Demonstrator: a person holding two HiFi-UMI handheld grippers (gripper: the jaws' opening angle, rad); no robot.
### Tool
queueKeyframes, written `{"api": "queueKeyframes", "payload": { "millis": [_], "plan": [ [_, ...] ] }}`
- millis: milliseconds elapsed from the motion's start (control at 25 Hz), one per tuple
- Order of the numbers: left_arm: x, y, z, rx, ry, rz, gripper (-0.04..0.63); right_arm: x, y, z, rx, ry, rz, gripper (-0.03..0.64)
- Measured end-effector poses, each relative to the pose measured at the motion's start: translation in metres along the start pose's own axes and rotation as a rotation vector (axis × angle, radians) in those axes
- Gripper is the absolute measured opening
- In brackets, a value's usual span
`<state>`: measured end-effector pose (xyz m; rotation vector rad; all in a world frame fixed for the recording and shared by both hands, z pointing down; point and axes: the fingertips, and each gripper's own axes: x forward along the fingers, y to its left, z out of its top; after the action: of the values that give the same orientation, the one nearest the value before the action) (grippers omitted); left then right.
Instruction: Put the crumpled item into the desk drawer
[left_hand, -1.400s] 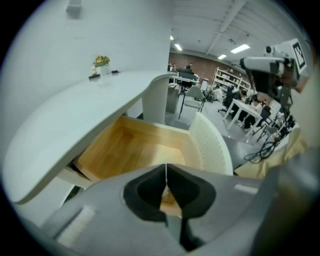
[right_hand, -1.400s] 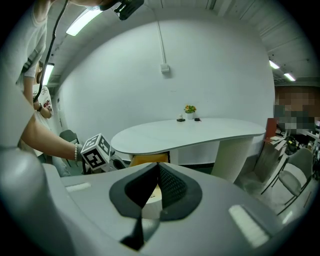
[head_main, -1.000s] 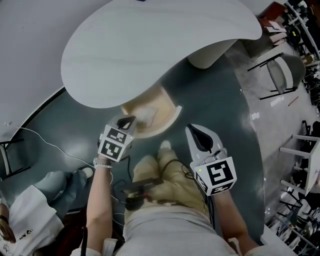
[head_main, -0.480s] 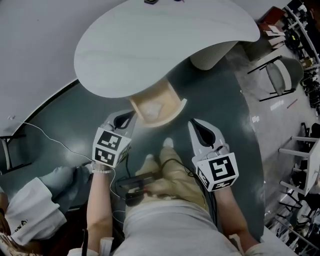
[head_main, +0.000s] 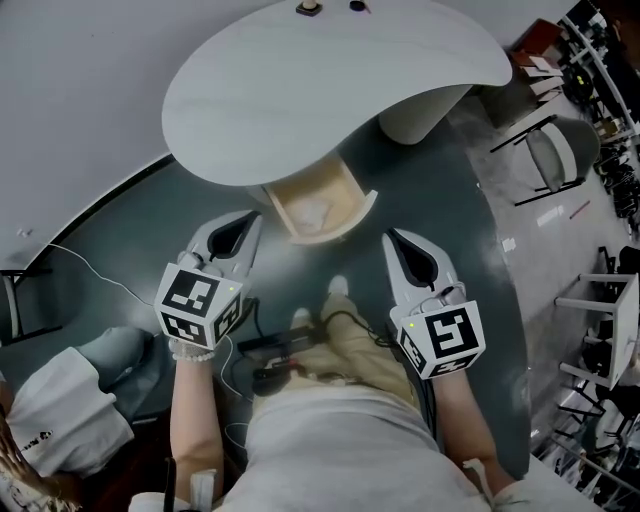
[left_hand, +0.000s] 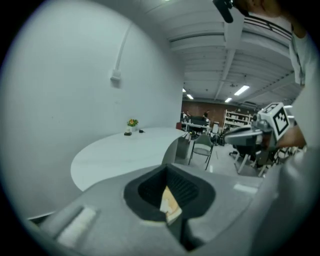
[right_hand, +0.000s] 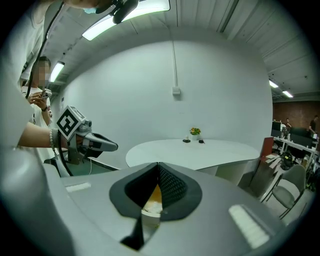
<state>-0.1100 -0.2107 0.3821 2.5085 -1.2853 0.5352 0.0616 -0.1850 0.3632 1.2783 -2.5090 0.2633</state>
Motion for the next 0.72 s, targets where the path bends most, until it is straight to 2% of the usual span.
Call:
{"api": "queueKeyframes", "payload": {
  "millis": [360, 720],
  "plan": [
    [-0.042, -0.006, 0.028, 0.046, -0.069, 0.023, -0.003, -0.003, 0.016, 0.018, -0.025, -0.031, 0.011, 0.005],
    [-0.064, -0.025, 0.024, 0.047, -0.081, 0.009, -0.003, -0.015, 0.023, 0.026, -0.043, -0.055, 0.009, 0.005]
  ]
}}
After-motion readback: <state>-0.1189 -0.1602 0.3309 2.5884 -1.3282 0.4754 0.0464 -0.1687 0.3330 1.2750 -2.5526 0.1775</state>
